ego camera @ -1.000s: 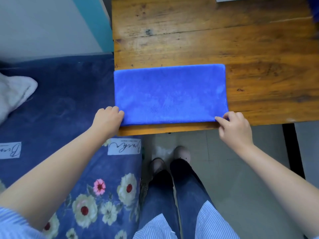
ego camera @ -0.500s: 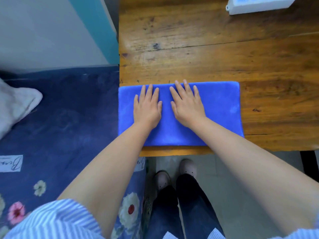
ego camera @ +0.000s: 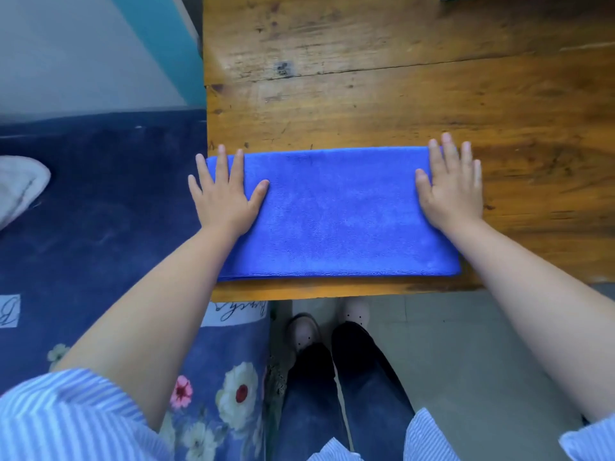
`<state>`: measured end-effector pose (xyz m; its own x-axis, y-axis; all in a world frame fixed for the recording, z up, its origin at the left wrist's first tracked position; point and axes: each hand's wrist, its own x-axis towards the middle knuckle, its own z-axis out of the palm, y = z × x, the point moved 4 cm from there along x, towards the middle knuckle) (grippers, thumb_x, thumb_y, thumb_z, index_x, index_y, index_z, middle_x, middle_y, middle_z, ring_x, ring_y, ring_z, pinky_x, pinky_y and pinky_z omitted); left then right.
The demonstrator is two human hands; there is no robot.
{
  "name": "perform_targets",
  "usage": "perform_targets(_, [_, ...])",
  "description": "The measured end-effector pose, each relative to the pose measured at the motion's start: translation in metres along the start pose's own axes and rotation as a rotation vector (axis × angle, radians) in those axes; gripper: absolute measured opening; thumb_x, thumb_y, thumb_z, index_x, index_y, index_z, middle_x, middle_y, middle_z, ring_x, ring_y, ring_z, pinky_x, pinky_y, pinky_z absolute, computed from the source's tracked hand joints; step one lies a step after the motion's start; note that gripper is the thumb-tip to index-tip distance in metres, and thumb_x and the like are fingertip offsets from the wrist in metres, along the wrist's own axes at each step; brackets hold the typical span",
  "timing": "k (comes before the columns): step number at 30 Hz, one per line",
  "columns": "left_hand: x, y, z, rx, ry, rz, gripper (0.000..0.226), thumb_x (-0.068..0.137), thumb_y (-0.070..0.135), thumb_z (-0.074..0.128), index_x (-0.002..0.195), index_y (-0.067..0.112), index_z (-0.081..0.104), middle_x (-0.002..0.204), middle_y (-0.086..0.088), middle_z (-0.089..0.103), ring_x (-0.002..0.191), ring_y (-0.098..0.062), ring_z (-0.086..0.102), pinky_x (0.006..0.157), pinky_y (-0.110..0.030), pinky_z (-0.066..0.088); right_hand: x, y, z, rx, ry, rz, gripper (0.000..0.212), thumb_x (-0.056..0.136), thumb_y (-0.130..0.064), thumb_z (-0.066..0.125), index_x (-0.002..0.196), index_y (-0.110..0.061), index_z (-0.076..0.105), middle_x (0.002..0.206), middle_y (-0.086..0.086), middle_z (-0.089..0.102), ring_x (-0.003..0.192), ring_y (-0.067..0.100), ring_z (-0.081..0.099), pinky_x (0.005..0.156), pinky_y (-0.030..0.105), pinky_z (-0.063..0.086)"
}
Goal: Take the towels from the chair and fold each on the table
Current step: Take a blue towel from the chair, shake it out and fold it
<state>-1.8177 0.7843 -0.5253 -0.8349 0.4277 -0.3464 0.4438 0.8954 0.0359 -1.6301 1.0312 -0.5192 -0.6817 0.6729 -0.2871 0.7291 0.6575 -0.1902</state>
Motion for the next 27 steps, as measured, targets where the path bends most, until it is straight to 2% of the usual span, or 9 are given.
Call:
perform_targets(4, [-0.018, 0.013, -0.004, 0.091, 0.038, 0.084, 0.069, 0.096, 0.05, 0.03, 0.15, 0.013, 0.008, 0.158, -0.015, -0.004, 0.145, -0.035, -0.008, 0.115, -0.053, -0.002, -0.013, 0.026, -0.006, 0.094, -0.008, 0.113, 0.074, 0.082, -0.043, 0.014, 0.147, -0.009, 0.011, 0.157, 0.009, 0.004, 0.146, 0.026, -0.001, 0.117, 0.041, -0.001])
perform_targets(8, [-0.062, 0.057, 0.011, 0.108, 0.141, 0.529, 0.067, 0.082, 0.048, 0.035, 0.135, 0.006, 0.039, 0.139, -0.023, 0.046, 0.134, -0.039, 0.035, 0.108, -0.048, 0.02, -0.056, 0.03, -0.011, 0.154, 0.072, 0.142, 0.066, 0.087, -0.035, 0.033, 0.143, 0.0, 0.025, 0.153, 0.016, 0.021, 0.143, 0.031, 0.013, 0.115, 0.046, 0.011])
perform_targets(11, [-0.087, 0.085, 0.03, 0.165, 0.047, 0.654, 0.061, 0.08, 0.048, 0.035, 0.127, 0.011, 0.049, 0.129, -0.017, 0.058, 0.128, -0.033, 0.042, 0.101, -0.043, 0.022, -0.091, 0.025, -0.011, 0.133, 0.108, 0.192, 0.06, 0.084, -0.032, 0.048, 0.134, 0.001, 0.04, 0.136, 0.02, 0.045, 0.128, 0.037, 0.037, 0.1, 0.048, 0.028])
perform_targets(14, [-0.096, 0.095, 0.042, 0.253, -0.075, 0.621, 0.061, 0.08, 0.047, 0.034, 0.119, 0.011, 0.064, 0.126, -0.012, 0.062, 0.117, -0.031, 0.059, 0.1, -0.042, 0.023, -0.108, 0.028, 0.0, 0.102, -0.024, 0.31, 0.056, 0.09, -0.029, 0.054, 0.137, -0.004, 0.037, 0.131, 0.019, 0.046, 0.12, 0.036, 0.039, 0.094, 0.043, 0.028])
perform_targets(17, [-0.097, 0.099, 0.039, 0.248, -0.092, 0.561, 0.067, 0.081, 0.049, 0.026, 0.126, 0.013, 0.059, 0.135, -0.012, 0.054, 0.124, -0.031, 0.053, 0.104, -0.042, 0.018, -0.111, 0.026, 0.001, 0.192, -0.081, 0.382, 0.048, 0.092, -0.027, 0.051, 0.131, -0.001, 0.04, 0.127, 0.019, 0.044, 0.117, 0.036, 0.042, 0.093, 0.041, 0.034])
perform_targets(20, [-0.1, 0.104, 0.029, 0.27, -0.2, 0.513, 0.089, 0.074, 0.058, -0.003, 0.148, 0.017, 0.023, 0.158, -0.007, 0.011, 0.147, -0.026, 0.01, 0.116, -0.042, -0.002, -0.108, 0.02, 0.003, 0.326, -0.113, 0.425, 0.038, 0.093, -0.019, 0.051, 0.122, 0.003, 0.043, 0.124, 0.021, 0.044, 0.113, 0.037, 0.046, 0.09, 0.039, 0.037])
perform_targets(22, [-0.1, 0.113, 0.018, 0.228, -0.181, 0.537, 0.078, 0.08, 0.053, 0.013, 0.139, 0.013, 0.043, 0.15, -0.015, 0.034, 0.139, -0.032, 0.032, 0.113, -0.046, 0.024, -0.106, 0.018, 0.003, 0.389, -0.109, 0.457, 0.034, 0.093, -0.015, 0.051, 0.12, 0.004, 0.043, 0.124, 0.021, 0.045, 0.114, 0.037, 0.046, 0.091, 0.038, 0.037])
perform_targets(24, [-0.09, 0.121, 0.008, 0.233, -0.116, 0.584, 0.054, 0.079, 0.039, 0.033, 0.104, 0.007, 0.068, 0.112, -0.016, 0.066, 0.1, -0.033, 0.066, 0.083, -0.04, 0.053, -0.104, 0.017, 0.004, 0.437, -0.111, 0.486, 0.032, 0.093, -0.013, 0.051, 0.119, 0.004, 0.043, 0.124, 0.022, 0.048, 0.116, 0.036, 0.047, 0.091, 0.038, 0.037])
perform_targets(27, [-0.065, 0.146, -0.016, 0.151, -0.028, 0.611, 0.043, 0.08, 0.026, 0.041, 0.104, 0.0, 0.064, 0.11, -0.016, 0.066, 0.098, -0.034, 0.065, 0.078, -0.037, 0.053, -0.102, 0.02, 0.003, 0.499, -0.11, 0.506, 0.03, 0.091, -0.011, 0.052, 0.117, 0.004, 0.047, 0.123, 0.021, 0.052, 0.116, 0.036, 0.048, 0.089, 0.038, 0.038])
